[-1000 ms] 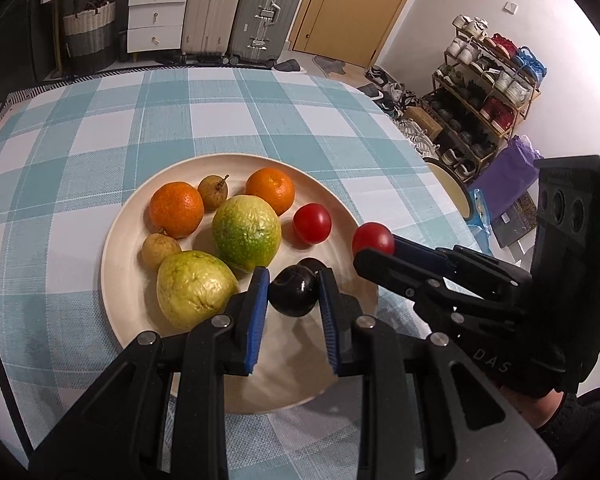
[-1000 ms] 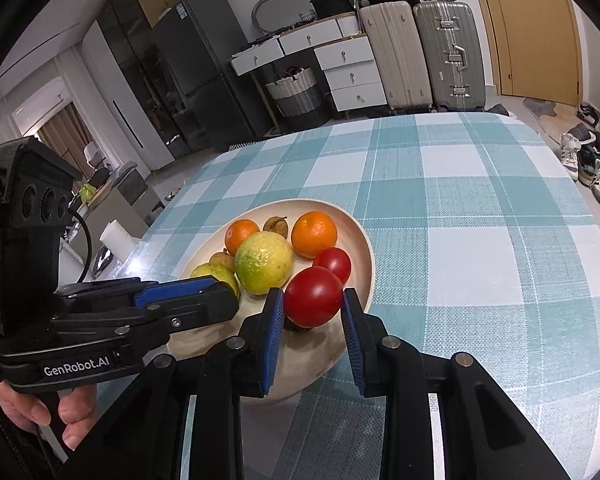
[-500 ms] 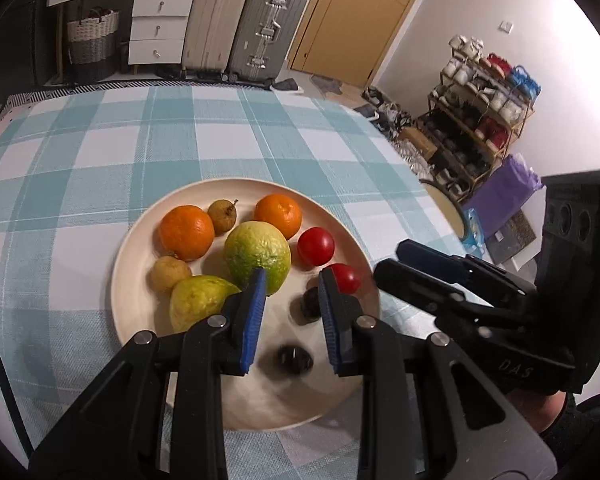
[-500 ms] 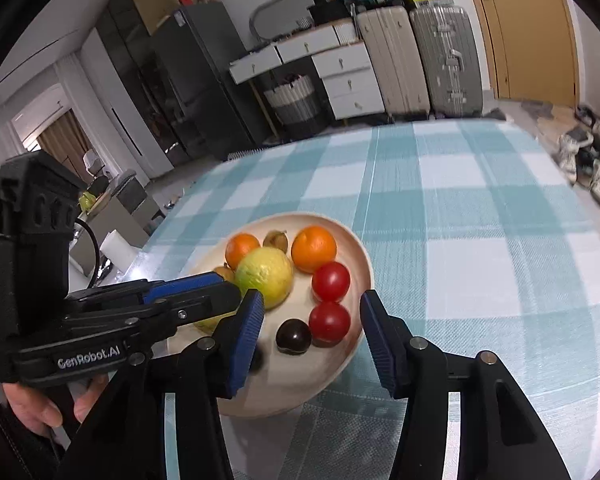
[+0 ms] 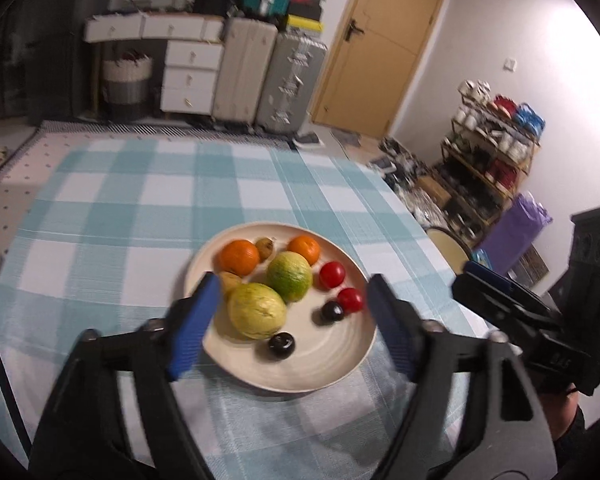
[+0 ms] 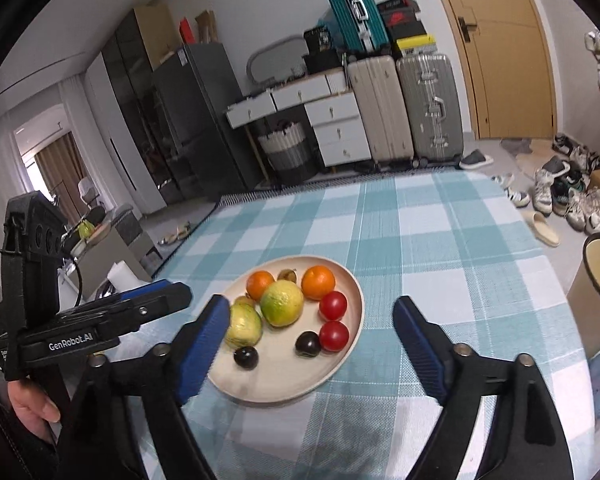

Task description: Organize fruits

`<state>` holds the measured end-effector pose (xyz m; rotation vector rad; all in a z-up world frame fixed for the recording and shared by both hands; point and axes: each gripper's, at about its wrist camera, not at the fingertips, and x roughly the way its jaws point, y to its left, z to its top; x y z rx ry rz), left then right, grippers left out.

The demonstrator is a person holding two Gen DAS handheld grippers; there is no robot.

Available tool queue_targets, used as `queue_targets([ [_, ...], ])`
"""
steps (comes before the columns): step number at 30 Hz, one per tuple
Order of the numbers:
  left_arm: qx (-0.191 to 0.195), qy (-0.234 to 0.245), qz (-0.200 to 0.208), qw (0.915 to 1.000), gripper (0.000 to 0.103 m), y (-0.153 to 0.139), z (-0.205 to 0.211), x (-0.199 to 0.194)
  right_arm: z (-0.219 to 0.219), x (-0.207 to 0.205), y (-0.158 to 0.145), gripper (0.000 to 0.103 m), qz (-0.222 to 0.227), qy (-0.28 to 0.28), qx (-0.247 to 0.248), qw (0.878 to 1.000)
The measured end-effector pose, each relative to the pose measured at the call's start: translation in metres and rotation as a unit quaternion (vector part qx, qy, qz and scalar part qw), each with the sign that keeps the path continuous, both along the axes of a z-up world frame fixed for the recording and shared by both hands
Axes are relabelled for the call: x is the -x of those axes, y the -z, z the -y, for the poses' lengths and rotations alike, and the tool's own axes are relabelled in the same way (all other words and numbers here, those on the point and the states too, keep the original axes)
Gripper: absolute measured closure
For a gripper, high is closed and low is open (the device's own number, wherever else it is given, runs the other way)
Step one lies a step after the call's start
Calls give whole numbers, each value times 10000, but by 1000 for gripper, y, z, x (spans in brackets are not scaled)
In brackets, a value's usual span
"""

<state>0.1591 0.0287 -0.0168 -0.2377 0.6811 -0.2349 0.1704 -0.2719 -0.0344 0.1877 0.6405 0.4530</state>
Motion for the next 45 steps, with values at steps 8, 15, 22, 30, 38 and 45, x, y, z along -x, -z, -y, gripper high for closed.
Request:
queue_targets([
  [8, -409, -373, 425, 9976, 6, -18, -9, 44, -6, 35, -16, 7, 432, 21, -33, 9991],
  [15, -501, -797, 737, 9928, 1, -27, -17, 79, -12, 64, -27, 0, 925, 94, 159, 9955],
  [22, -689, -1004, 1058, 9869, 1, -26, -17, 94, -10, 84, -29, 0, 1591, 259, 305, 9864],
  [30, -1051, -1369, 1543, 9728, 1, -12, -21, 106, -20, 111, -17, 0, 2766, 641, 998, 9536],
  [38, -1160, -1568, 1795, 9642, 1, 10, -23, 109, -26, 104, 9, 0, 2542, 475, 1051, 9602],
  [45, -1428, -1673, 1786, 9590, 1, 33, -20, 106, -22, 90, 27, 0, 2296, 550, 951, 9671],
])
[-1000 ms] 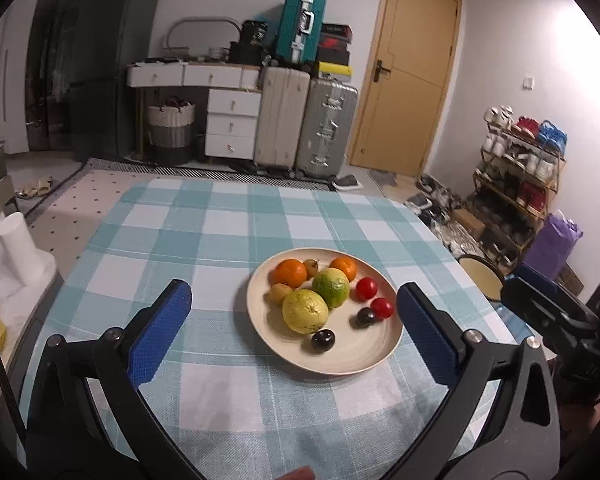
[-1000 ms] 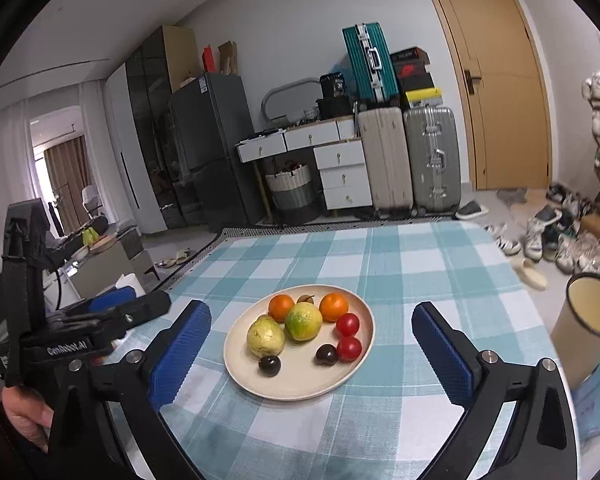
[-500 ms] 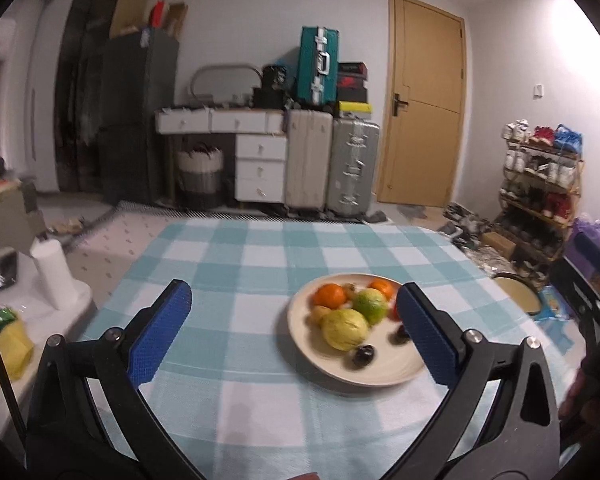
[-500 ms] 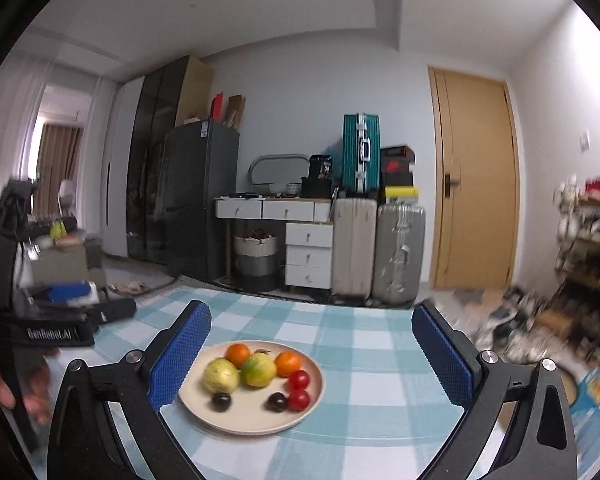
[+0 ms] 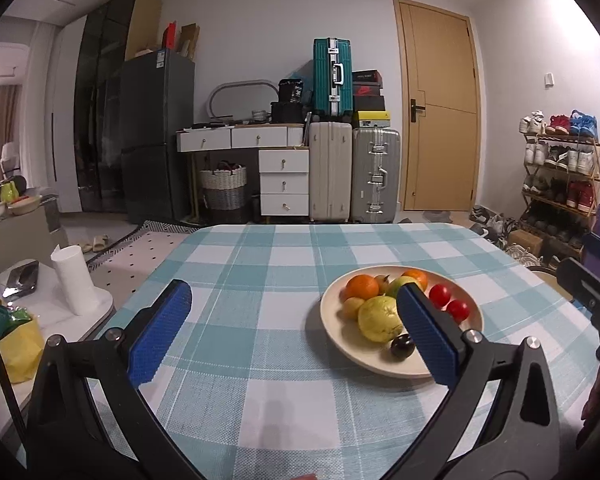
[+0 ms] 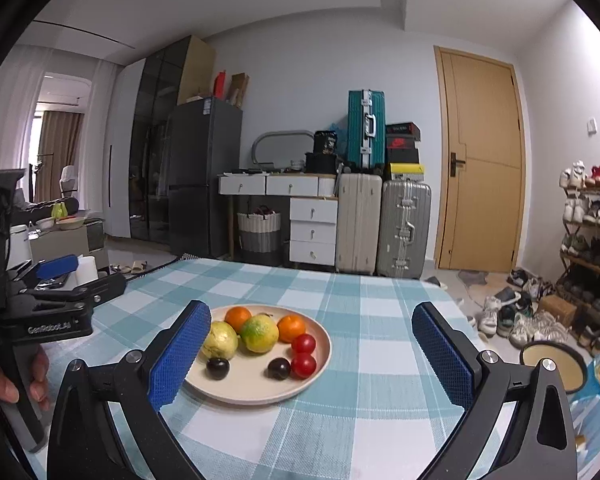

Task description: Organize fruits

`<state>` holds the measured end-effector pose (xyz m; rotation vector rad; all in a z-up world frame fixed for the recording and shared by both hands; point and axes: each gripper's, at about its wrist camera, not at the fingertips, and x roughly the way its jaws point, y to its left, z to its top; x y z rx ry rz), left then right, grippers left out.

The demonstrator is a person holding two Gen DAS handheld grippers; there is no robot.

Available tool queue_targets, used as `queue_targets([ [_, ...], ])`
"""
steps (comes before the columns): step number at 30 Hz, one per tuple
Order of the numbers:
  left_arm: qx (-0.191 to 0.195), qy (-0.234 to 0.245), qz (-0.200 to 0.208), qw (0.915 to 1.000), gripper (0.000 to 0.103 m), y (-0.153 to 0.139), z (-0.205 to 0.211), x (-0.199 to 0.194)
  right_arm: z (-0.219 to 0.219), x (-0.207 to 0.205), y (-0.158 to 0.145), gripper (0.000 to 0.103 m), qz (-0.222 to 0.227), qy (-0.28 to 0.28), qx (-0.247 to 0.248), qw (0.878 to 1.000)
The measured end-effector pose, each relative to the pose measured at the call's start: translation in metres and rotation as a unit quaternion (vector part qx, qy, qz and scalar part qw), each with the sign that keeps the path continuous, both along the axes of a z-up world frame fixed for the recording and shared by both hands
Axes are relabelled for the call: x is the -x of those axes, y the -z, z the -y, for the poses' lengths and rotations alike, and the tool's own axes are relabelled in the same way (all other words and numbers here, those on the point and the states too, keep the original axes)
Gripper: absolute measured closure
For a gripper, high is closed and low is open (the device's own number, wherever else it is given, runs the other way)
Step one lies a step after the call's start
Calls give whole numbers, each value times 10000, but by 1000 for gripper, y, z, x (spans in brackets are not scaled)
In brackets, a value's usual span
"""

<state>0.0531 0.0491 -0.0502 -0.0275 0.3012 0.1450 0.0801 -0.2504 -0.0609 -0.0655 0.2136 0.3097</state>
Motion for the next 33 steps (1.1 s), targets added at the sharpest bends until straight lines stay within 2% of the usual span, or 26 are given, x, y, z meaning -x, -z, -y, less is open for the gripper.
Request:
queue_targets([
  [9, 114, -72, -41, 9999, 1, 12, -6, -7, 10, -17, 13, 0, -395, 36, -206, 9990],
  [15, 60, 107, -60, 9999, 1, 15, -3, -9, 9, -29, 18, 0, -737, 19, -160, 9972],
  [21, 22, 129, -35, 9999, 1, 15, 1, -10, 2, -19, 15, 0, -476, 84, 34, 9988],
  [25, 40, 161, -40, 9999, 1, 15, -5, -11, 3, -24, 17, 0, -604, 97, 8, 9981],
  [33, 29, 190, -35, 9998, 1, 14, -5, -11, 4, -23, 15, 0, -529, 68, 17, 9986],
])
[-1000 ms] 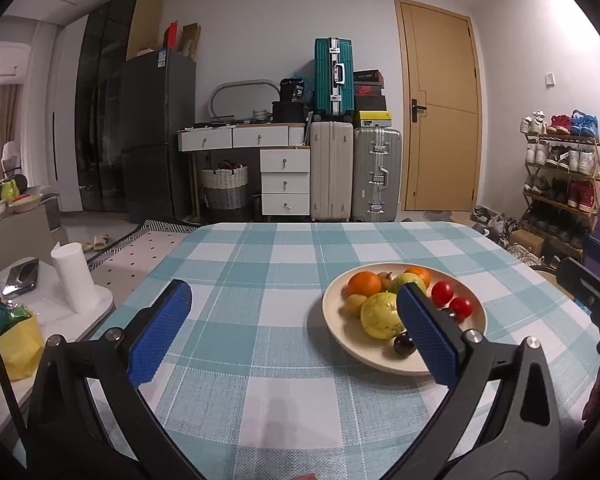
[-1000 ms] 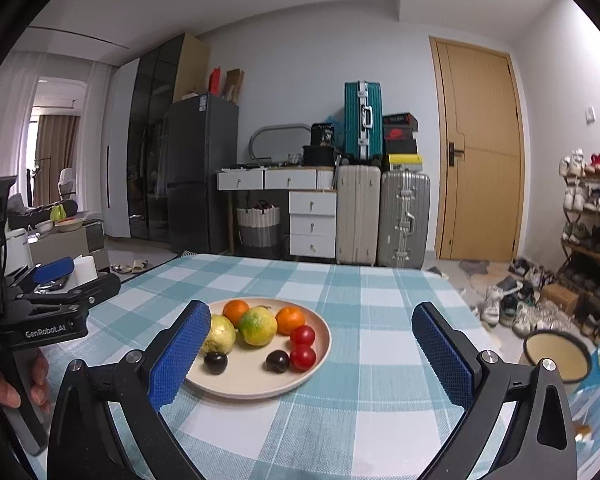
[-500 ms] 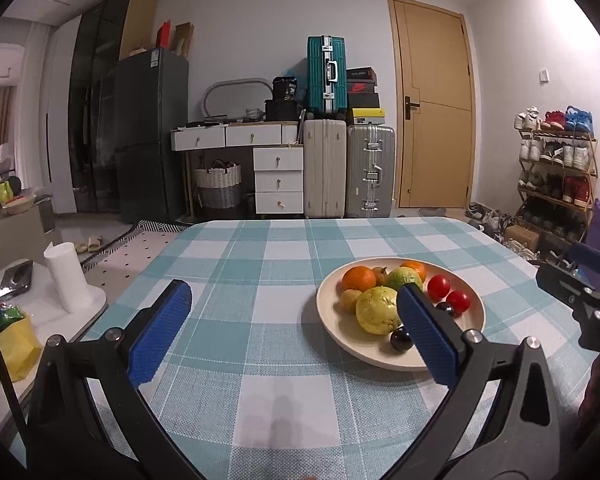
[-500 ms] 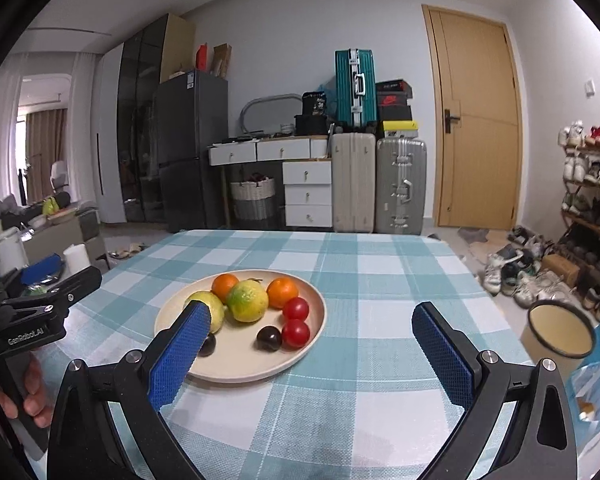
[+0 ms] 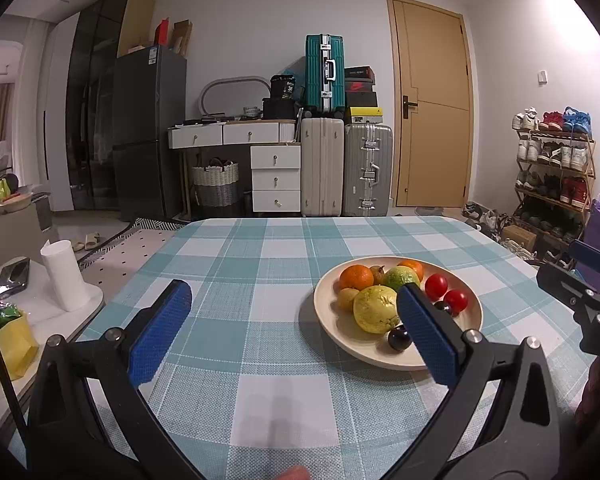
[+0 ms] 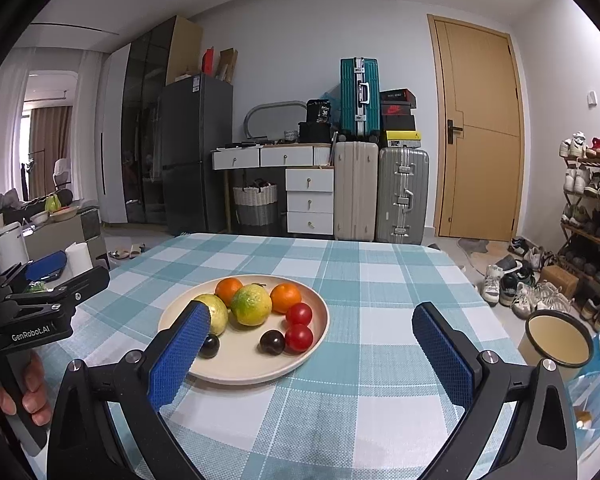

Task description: Organize fruits

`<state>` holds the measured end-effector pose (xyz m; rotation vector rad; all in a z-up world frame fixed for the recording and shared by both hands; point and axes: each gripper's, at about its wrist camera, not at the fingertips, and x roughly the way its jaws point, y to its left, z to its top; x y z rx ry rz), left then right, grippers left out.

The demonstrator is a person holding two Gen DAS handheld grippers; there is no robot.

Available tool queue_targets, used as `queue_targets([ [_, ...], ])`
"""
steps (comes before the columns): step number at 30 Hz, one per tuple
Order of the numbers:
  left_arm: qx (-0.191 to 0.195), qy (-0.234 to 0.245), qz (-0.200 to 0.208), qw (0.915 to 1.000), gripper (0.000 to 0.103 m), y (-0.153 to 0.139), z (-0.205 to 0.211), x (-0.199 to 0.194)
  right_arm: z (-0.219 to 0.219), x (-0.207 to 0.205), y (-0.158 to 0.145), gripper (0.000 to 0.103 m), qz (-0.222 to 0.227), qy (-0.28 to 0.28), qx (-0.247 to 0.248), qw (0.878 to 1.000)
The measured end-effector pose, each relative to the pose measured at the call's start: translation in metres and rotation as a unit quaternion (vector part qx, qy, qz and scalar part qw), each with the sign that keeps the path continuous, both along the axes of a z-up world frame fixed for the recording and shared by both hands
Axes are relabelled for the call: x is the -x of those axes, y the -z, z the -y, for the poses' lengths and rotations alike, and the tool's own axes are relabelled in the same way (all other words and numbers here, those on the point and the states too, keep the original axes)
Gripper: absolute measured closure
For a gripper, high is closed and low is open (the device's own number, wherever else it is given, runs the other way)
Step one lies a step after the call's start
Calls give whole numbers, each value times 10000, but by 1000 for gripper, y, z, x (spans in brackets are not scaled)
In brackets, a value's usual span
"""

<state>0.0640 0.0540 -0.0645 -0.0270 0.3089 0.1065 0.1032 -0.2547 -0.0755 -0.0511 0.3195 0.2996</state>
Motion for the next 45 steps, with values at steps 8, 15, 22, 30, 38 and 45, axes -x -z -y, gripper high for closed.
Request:
queue_targets([
  [8, 1, 22, -5, 10000, 1, 1, 0, 0, 2, -2, 1, 0, 20, -7, 3, 10000],
  [15, -7, 85, 5, 10000, 1, 3, 1, -2, 1, 0, 0, 0, 19, -7, 2, 10000],
  [22, -6, 84, 6, 10000, 1, 2, 1, -1, 1, 0, 0, 0, 20, -8, 1, 10000],
  [30, -6, 86, 6, 10000, 1, 3, 0, -2, 1, 0, 0, 0, 21, -8, 1, 10000],
  [38, -4, 84, 7, 10000, 1, 2, 1, -1, 1, -1, 1, 0, 21, -8, -1, 10000],
  [45, -3, 83, 6, 10000, 1, 3, 0, -2, 1, 0, 1, 0, 21, -7, -2, 10000],
])
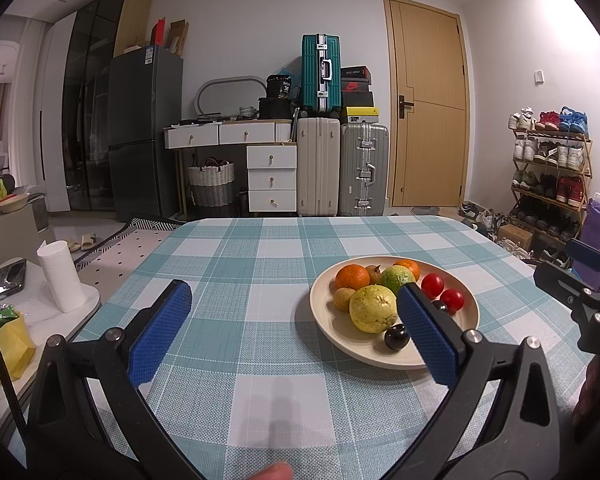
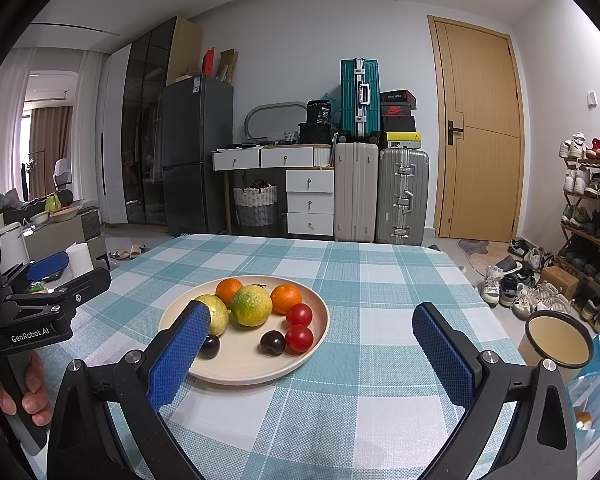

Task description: Organize fruits

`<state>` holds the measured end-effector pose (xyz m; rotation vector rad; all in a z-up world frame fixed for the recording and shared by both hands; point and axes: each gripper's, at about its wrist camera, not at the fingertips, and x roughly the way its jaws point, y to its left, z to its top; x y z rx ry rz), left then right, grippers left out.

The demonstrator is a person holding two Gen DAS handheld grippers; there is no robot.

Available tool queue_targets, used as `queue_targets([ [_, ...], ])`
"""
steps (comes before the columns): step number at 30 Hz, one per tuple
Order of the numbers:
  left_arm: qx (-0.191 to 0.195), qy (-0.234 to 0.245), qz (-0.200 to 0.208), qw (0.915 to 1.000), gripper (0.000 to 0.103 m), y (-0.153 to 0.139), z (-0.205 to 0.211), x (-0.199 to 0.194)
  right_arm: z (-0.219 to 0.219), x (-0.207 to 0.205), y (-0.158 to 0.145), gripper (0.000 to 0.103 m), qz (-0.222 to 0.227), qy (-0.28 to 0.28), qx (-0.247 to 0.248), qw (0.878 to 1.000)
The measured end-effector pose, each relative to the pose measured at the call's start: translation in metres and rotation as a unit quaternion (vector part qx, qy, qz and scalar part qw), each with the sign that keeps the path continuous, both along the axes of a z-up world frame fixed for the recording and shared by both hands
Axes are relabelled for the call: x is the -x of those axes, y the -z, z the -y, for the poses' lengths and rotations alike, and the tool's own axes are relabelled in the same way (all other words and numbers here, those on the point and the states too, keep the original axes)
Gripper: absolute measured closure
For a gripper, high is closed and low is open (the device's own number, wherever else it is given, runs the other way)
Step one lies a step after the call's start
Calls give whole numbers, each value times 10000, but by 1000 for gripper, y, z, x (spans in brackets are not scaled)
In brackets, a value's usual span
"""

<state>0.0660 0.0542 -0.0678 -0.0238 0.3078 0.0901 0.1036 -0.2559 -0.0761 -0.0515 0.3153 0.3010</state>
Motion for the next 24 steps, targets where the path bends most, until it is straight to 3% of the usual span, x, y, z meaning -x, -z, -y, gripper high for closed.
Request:
queue_targets([
  [24, 3, -57, -18, 10000, 1, 1, 1, 1, 1, -1, 0, 0, 1, -1, -3, 10000],
])
